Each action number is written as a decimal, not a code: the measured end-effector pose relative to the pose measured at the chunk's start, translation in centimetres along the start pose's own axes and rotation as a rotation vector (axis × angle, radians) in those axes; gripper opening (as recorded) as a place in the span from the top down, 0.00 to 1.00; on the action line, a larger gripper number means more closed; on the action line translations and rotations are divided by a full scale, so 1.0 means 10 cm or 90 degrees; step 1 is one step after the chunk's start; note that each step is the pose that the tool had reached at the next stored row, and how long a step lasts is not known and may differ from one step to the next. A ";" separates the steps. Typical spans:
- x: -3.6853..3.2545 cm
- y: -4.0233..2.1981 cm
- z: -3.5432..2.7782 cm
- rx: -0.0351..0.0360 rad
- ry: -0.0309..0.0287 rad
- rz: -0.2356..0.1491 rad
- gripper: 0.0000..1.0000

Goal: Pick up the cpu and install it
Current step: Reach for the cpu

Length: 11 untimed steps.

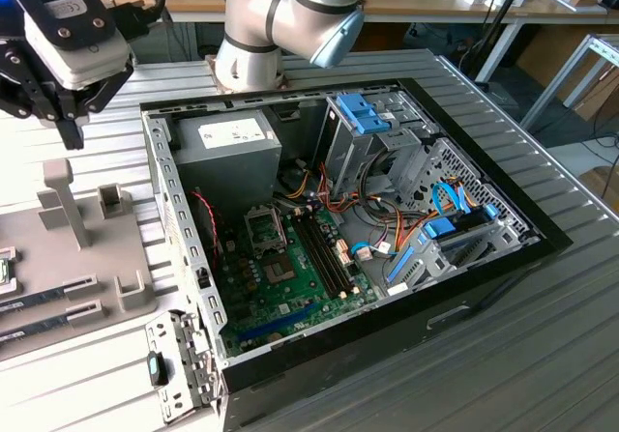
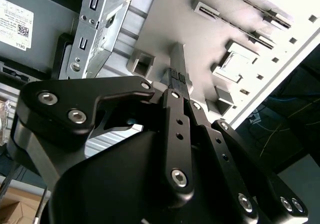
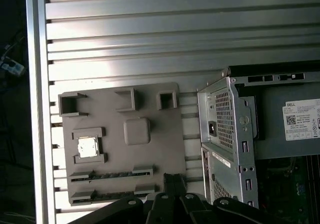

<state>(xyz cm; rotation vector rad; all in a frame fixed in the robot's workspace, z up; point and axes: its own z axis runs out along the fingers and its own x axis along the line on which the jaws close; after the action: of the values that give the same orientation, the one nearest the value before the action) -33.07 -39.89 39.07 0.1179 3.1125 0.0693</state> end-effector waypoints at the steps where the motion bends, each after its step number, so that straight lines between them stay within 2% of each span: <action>1: 0.009 -0.001 0.001 0.0000 0.0000 0.000 0.89; 11: 0.087 -0.007 0.013 0.0000 0.0000 0.000 0.89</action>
<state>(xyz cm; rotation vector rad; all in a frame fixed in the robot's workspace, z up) -33.94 -39.89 38.91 0.1180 3.1125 0.0692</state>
